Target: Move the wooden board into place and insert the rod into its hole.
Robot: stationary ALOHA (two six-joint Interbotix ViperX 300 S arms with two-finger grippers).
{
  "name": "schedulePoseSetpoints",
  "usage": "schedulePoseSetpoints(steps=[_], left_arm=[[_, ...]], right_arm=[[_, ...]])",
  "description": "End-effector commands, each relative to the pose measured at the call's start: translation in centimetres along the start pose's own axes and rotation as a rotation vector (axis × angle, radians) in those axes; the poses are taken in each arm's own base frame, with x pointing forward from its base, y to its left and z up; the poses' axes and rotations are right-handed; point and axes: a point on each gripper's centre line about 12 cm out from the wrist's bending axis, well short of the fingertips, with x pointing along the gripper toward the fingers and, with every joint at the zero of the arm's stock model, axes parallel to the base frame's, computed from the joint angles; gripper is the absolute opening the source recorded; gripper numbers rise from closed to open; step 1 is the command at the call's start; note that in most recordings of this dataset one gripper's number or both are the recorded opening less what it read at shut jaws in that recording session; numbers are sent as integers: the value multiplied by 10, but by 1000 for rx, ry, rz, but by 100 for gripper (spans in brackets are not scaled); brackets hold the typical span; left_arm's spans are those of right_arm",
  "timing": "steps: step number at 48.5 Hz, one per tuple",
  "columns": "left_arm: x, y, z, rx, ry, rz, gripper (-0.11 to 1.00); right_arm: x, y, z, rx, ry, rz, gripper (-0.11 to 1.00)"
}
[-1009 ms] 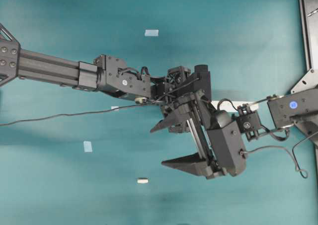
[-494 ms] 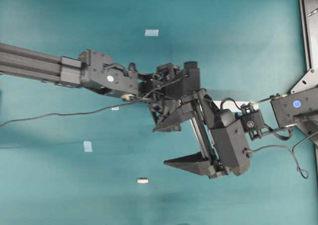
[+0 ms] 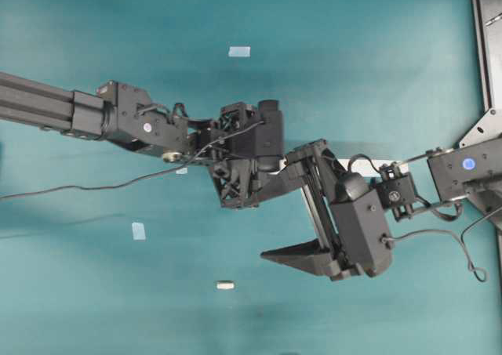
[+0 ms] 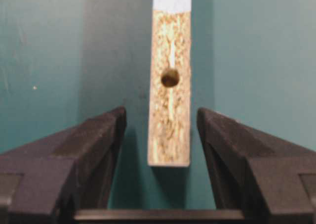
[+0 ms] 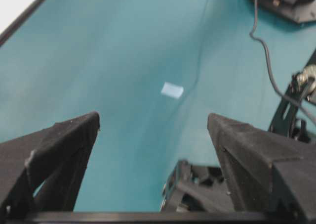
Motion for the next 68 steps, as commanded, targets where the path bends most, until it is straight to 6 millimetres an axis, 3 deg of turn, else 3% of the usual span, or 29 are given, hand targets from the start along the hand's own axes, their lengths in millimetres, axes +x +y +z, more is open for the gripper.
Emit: schedulePoseSetpoints(steps=[1,11,19,26,43,55,68], left_arm=[[-10,2,10,5,-92,8,58],[-14,3,-9,6,-176,20,58],[-14,3,-21,7,-194,25,57],[-7,3,-29,8,-201,27,57],[-4,3,-28,9,-232,29,57],[-4,3,-30,8,-226,30,57],[-4,3,-32,10,-221,30,57]], right_arm=[[-5,-2,11,3,-18,-5,99],[-4,-2,12,41,43,-7,99],[4,-1,11,150,188,-15,98],[20,5,14,230,307,-23,96],[72,22,21,309,574,-58,96],[112,35,12,386,714,-38,96],[127,40,6,466,735,-45,93]])
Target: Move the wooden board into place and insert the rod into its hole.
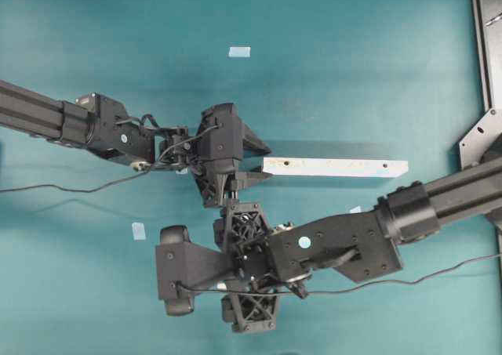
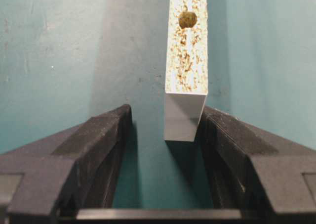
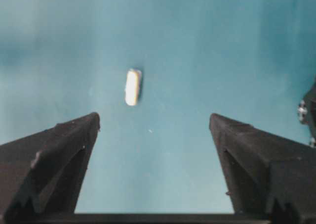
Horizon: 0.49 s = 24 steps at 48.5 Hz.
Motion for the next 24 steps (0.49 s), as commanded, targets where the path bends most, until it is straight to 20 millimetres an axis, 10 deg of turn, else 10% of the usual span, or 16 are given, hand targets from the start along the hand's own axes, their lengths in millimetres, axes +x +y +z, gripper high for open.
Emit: schedulePoseSetpoints(steps=[1,24], left_arm=[[-2,1,7,7,-20,2,57],[-4,1,3,7,-8,2,56]], right_arm=[[-10,5,8,20,-30,19,92],[21,7,10,96,-4,8,85]])
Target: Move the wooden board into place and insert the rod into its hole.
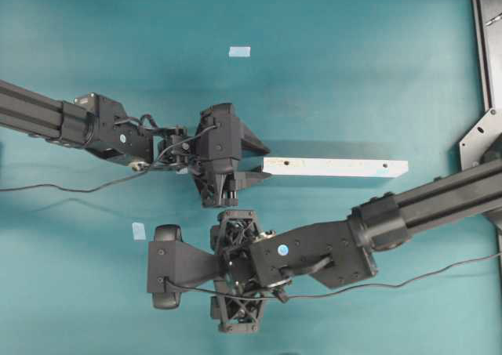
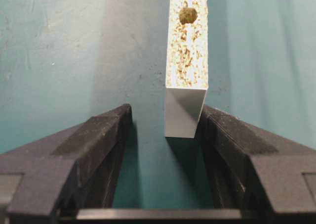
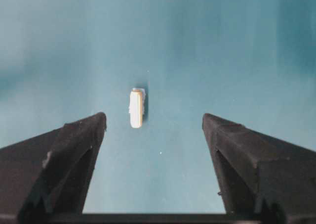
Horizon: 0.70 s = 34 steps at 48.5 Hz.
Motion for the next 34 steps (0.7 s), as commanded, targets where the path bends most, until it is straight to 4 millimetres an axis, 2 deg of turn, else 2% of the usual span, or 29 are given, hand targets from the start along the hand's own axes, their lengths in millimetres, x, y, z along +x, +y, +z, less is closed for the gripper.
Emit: schedulePoseSetpoints(steps=[1,34], left_arm=[[-2,1,4,6,-8,2,56],[-2,1,4,6,-8,2,56]], right_arm=[[-11,7,9,8,-37,24,85],[14,7,8,12,-31,23,81]])
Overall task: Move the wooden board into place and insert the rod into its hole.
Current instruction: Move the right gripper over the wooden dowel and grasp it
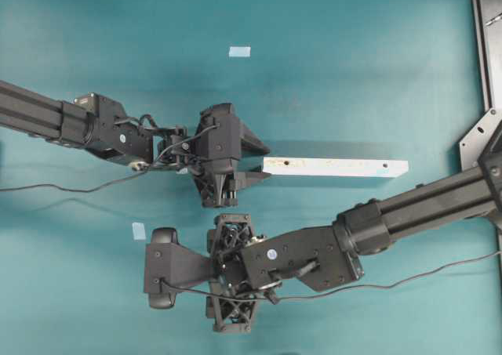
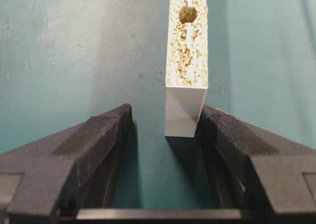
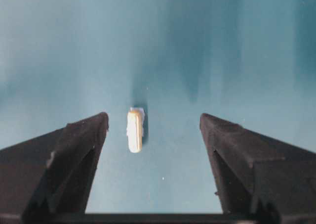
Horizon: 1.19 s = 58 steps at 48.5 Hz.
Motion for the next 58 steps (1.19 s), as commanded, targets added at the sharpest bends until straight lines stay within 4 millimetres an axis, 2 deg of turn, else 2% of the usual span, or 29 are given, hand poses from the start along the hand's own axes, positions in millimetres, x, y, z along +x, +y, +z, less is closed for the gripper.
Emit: schedulePoseSetpoints(steps=[1,16,25,28,58], left_arm=[[-2,1,5,6,-9,2,56],[-2,1,4,6,-8,2,56],[0,1,1,6,0,2,56],[-1,1,2,6,-1,2,56],[-1,0,2,6,-3,-1,56]], right_arm=[[-13,8,8,2,-38,29,81],[-8,12,7,7,-44,47,80],[-8,17,5,1,-44,53,55],[-7,19,3,-3,-40,53,50],[0,17,0,-21,-42,31,50]])
